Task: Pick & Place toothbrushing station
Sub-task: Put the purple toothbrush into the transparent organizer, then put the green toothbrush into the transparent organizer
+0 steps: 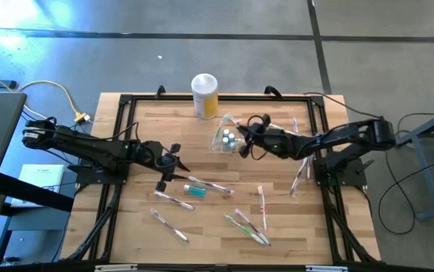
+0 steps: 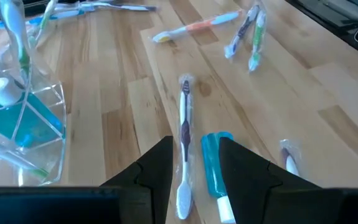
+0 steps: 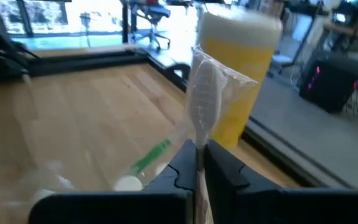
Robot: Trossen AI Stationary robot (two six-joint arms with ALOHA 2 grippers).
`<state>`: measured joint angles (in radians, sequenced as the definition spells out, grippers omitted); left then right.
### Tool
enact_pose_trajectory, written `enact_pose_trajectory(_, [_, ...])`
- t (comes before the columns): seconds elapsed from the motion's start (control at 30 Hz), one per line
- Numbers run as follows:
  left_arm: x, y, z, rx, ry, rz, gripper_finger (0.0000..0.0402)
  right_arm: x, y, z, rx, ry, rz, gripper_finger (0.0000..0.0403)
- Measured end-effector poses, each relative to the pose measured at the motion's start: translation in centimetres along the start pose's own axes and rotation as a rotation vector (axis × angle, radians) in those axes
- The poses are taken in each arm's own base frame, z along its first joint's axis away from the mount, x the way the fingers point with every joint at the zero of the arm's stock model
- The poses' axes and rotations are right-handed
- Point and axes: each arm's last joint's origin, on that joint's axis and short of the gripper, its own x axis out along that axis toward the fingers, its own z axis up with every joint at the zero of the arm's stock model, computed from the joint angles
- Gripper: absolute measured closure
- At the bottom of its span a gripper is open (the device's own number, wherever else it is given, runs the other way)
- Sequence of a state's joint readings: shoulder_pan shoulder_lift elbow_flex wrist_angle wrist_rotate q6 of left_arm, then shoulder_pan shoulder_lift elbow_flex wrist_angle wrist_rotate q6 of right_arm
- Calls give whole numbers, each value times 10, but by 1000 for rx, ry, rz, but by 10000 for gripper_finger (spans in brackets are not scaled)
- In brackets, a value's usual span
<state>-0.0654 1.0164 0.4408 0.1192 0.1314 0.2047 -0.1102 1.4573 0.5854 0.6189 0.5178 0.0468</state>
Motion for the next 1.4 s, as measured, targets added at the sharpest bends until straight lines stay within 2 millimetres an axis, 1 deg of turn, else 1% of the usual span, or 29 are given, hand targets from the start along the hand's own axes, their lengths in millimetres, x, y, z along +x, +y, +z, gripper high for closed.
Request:
enact_pose_trajectory(0.17, [0,0,1,1,-8,1,277,8,-2,-10,70,38,-24,390])
enact_pose_trajectory(0.53, [0,0,0,-10,1,-1,277,8,-1,-11,64,40,-20,329])
enact_pose_trajectory(0.7, [0,0,-2,-30,21,-4,277,5,2,-9,32,34,-6,286])
enact_pose_trajectory(0.8, [0,0,-2,-29,18,-4,277,1,3,-4,3,12,-8,253])
enact_pose_trajectory(0.9, [0,0,-2,-22,17,-4,277,-8,1,5,10,-2,-34,224])
enact_pose_trajectory(1.0, [0,0,-2,-21,17,-3,277,-22,-5,17,39,-6,-89,205])
enact_pose_trajectory(1.13, [0,0,-2,-25,24,-5,277,-43,-21,27,83,42,-117,198])
enact_pose_trajectory(1.23, [0,0,-2,-30,24,-5,277,-54,-37,24,150,140,-128,200])
enact_pose_trajectory(1.3, [0,0,-2,-30,24,-5,277,-58,-48,18,206,238,-128,203])
enact_pose_trajectory(1.4, [0,0,-2,-29,22,-4,277,-56,-61,6,280,392,-82,209])
